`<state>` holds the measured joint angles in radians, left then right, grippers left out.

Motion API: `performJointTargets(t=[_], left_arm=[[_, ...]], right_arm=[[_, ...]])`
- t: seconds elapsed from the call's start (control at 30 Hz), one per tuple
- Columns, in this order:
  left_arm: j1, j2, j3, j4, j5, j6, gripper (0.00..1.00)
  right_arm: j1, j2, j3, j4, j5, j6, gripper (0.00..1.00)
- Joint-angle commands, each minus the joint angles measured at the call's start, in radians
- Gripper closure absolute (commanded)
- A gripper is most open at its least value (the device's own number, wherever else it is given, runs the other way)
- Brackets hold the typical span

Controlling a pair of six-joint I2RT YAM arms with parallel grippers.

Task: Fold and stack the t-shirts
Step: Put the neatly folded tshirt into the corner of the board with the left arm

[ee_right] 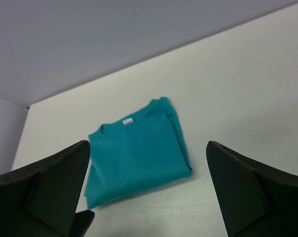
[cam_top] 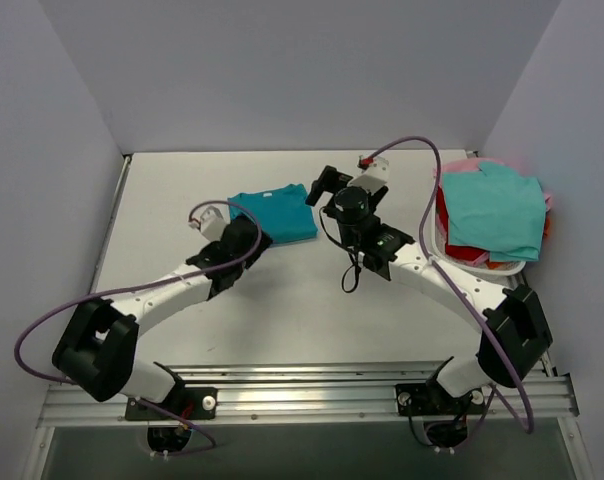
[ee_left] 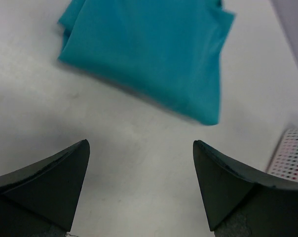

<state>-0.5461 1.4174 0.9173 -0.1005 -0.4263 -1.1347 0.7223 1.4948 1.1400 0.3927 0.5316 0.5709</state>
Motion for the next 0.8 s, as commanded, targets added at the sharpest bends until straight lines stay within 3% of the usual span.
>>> performJointTargets(t=[0.0,0.1,0.17,0.33,0.57,0.77], left_arm=[[-0.139,0.029,-0.118,0.111,-0.173,-0.331,0.06],[-0.212,0.116,-0.112,0.084,-0.278,-0.503,0.06],[-0.224,0.196,-0.138,0.224,-0.282,-0.559,0.06],[-0.209,0.342,-0.088,0.280,-0.330,-0.608,0.06],[-0.181,0.460,-0.057,0.379,-0.359,-0.666,0.06],[-0.114,0.586,-0.026,0.492,-0.261,-0.666,0.06]], right_arm=[[0.002,-0.114,-0.055,-0.116,0.109,0.070,0.00],[0.003,-0.206,-0.114,-0.153,0.116,0.081,0.00],[0.006,-0.269,-0.152,-0.166,0.113,0.080,0.00],[0.020,-0.379,-0.194,-0.198,0.133,0.078,0.00],[0.025,-0.396,-0.212,-0.196,0.143,0.066,0.00],[0.025,-0.384,-0.210,-0.181,0.137,0.060,0.00]])
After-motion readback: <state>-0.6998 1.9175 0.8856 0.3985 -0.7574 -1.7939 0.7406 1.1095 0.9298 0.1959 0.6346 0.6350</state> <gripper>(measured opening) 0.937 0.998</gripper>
